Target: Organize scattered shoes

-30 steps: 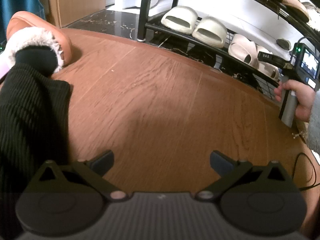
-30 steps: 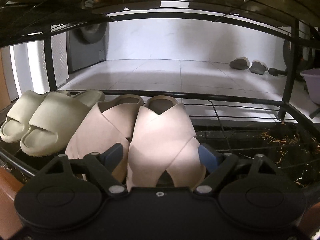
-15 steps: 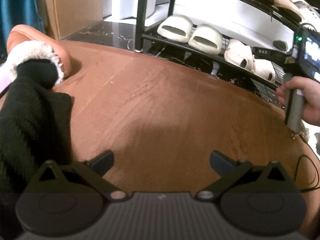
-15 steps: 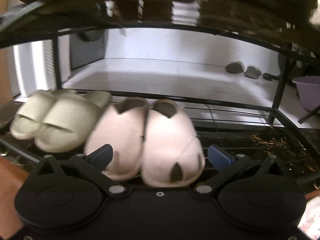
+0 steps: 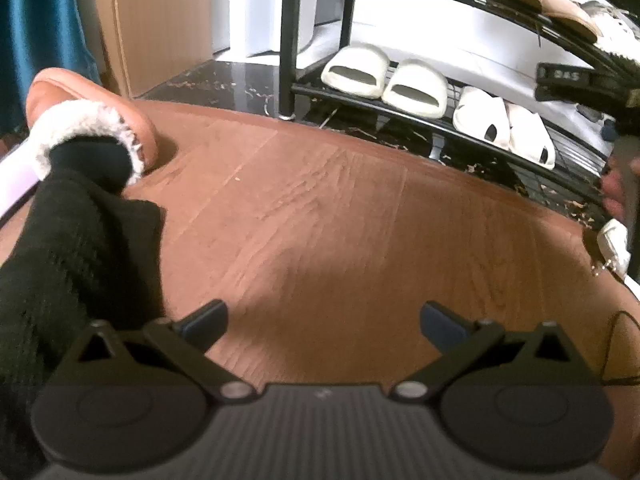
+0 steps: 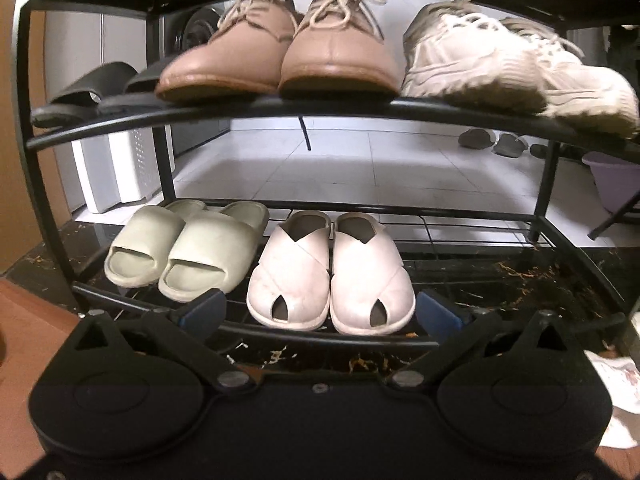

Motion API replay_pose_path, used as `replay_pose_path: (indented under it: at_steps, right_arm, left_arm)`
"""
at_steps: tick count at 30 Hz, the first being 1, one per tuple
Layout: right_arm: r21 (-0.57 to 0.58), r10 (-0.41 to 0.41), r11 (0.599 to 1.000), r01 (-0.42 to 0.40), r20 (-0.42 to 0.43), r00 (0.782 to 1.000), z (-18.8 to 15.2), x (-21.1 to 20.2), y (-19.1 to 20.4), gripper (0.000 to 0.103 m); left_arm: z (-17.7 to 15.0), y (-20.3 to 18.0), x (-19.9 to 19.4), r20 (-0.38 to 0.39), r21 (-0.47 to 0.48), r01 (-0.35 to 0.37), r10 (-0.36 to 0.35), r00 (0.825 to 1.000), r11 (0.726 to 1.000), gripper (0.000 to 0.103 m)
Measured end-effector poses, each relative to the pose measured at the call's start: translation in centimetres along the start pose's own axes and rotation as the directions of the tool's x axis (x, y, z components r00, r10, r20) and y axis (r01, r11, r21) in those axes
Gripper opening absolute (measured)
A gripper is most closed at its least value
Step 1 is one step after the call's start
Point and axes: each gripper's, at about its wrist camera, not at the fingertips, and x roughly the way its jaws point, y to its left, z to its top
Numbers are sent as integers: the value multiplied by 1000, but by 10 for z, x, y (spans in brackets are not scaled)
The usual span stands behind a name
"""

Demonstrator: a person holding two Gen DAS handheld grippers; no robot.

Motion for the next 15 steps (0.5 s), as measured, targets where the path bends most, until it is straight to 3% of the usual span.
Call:
replay_pose_path:
  at_steps: [8,15]
  right_arm:
    - [26,23,999,-23,9,1000,-5,-38,-12,103]
    - [74,23,997,-24,18,1000,-6,-60,-24,103]
  left_arm:
    - [0,-2,-14,59,26,2,-3,998,1000,102]
    - [-2,3,-7,18,-4,-19,19,1000,1000,102]
